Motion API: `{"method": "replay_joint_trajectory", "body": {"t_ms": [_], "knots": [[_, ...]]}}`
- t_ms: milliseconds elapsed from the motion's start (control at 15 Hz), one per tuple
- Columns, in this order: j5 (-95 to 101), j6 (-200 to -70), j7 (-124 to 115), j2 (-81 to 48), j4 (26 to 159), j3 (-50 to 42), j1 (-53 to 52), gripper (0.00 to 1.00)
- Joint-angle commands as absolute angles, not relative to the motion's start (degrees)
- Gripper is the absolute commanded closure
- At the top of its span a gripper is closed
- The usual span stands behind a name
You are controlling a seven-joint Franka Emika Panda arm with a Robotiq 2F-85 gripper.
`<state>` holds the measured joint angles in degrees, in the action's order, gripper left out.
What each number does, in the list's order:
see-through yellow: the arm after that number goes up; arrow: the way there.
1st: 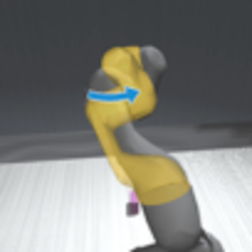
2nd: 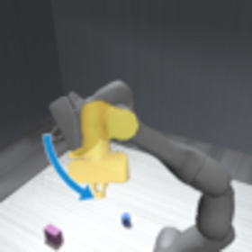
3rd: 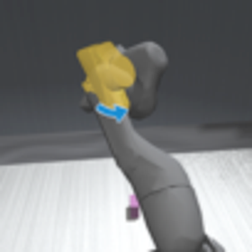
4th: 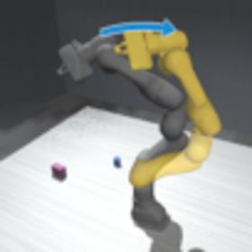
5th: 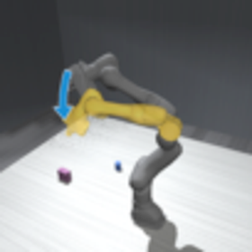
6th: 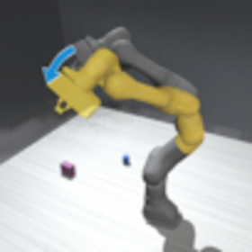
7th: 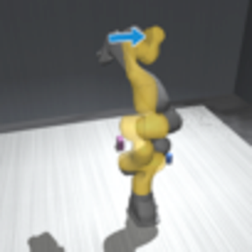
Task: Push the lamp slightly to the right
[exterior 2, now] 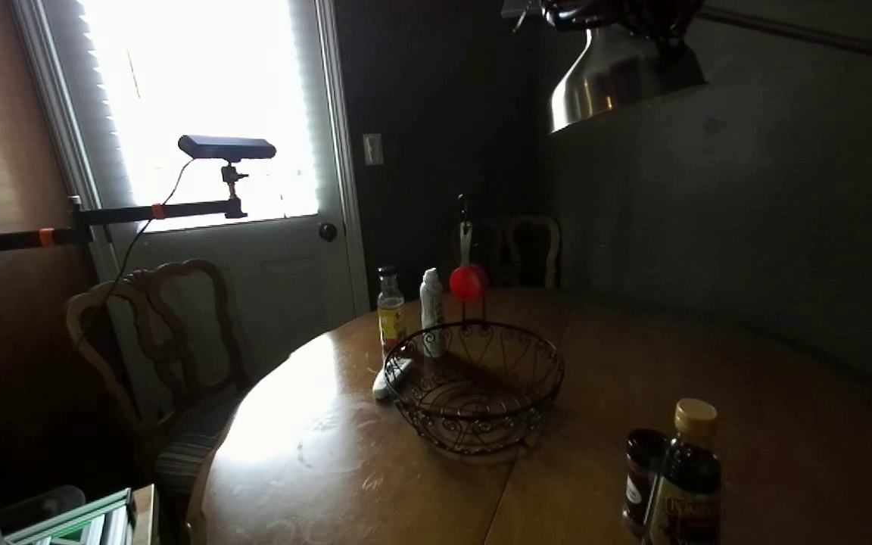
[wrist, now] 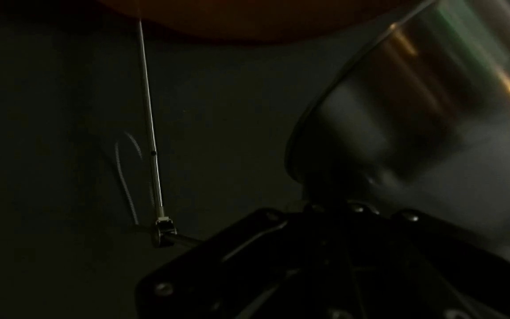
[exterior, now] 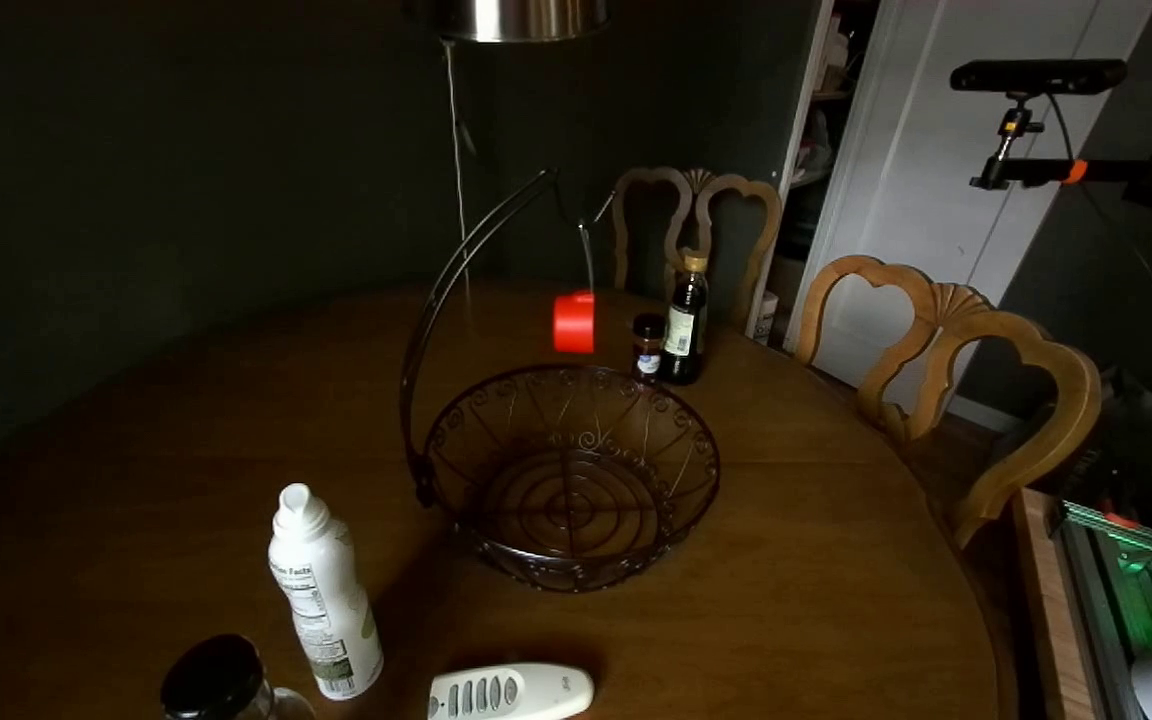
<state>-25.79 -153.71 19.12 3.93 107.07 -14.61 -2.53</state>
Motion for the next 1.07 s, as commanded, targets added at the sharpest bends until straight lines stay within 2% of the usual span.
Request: {"method": "replay_joint_trajectory", "body": {"t_ms": [0, 267, 533, 1000], "knots": [[-28.4, -151.3, 19.3, 2.6, 105.3, -14.6, -3.0, 1.0], [-33.1, -144.5, 19.9, 3.2, 103.9, -14.6, -3.6, 1.0], [-35.4, -139.4, 19.4, 3.0, 102.5, -10.6, -0.1, 1.0], [-37.1, -135.7, 19.5, 3.3, 102.5, -7.9, 0.6, 1.0]]}}
